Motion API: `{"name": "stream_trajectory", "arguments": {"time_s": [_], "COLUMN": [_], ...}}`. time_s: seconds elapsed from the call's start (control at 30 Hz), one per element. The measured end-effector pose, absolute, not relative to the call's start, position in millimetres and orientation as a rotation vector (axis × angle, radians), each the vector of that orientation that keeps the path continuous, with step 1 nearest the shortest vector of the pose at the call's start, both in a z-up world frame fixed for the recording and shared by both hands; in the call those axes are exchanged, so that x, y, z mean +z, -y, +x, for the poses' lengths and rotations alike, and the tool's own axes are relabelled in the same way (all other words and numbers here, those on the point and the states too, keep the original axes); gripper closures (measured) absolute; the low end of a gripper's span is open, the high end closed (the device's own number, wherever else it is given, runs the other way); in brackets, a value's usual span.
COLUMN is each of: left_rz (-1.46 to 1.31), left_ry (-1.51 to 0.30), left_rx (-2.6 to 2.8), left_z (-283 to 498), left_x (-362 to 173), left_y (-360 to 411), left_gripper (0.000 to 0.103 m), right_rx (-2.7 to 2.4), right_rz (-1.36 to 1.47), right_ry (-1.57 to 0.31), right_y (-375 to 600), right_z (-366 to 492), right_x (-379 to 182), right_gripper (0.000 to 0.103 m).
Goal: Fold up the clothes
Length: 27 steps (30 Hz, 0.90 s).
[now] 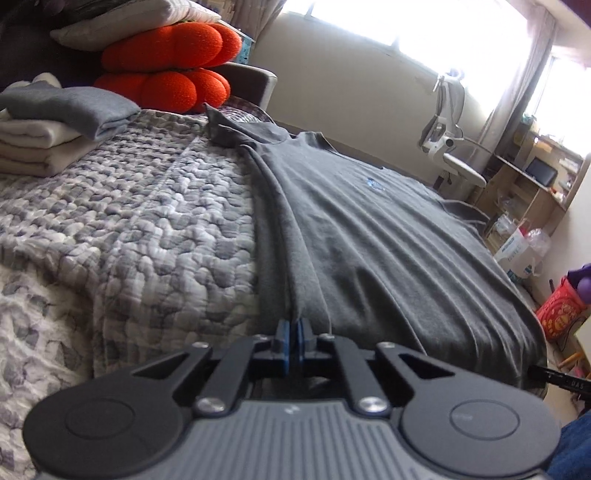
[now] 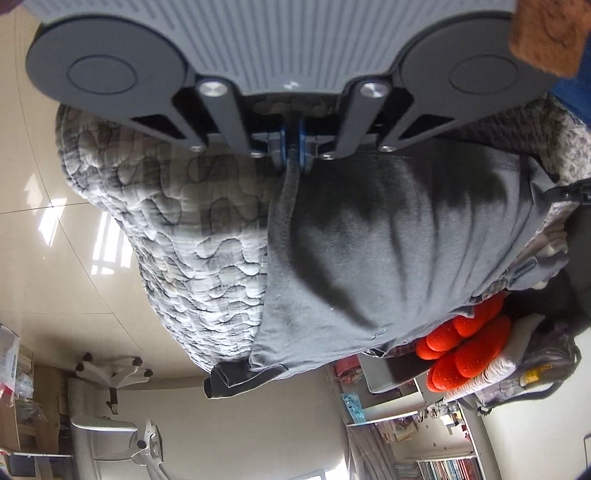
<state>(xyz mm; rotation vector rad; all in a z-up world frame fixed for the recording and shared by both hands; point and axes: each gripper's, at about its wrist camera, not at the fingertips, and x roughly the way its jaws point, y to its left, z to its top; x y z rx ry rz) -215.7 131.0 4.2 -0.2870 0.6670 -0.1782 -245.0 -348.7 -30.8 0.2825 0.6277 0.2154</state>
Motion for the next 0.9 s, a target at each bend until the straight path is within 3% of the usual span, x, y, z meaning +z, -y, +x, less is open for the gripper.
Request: {"name": "stream_trajectory", "arguments": {"time_s": [0.27, 0.47, 0.57, 0.67, 0.7, 0.73, 0.9], "left_rz": [-0.313, -0.298, -0.338, -0.344, -0.340, -0.339, -0.345], "left_ry": [-0.660, -0.706, -0.690, -0.687, -0.688, -0.691, -0.724], "left_rx": [-0.109, -0.109, -0.136, -0.149, -0.153, -0.161, -0.204], "left_z": [-237, -228, -229, -229, -229, -229, -220], "left_x": [4, -18, -17, -18, -20, -22, -38], "left_y": [-172, -162, -168, -168, -166, -163, -150], "left_gripper": [0.103, 0.103, 0.101, 0.083, 0.073, 0.071, 0.073], "right_rx": [0.220, 0.146, 0.156, 0.168, 0.164, 0.163, 0.208], "right_rz": [0.304, 0.228, 0.244, 0.286, 0.307, 0.337, 0.401], "right_ry": [-0.509, -0.666, -0.653, -0.618, -0.603, -0.583, -0.600], "right_y": [370, 359, 364, 376, 380, 385, 389], "right_z": [-280, -258, -262, -267, -268, -269, -258], "right_x": [16, -37, -40, -34, -33, -30, -32], "right_gripper": [0.097, 0.097, 0.093, 0.079, 0.069, 0.063, 0.062]}}
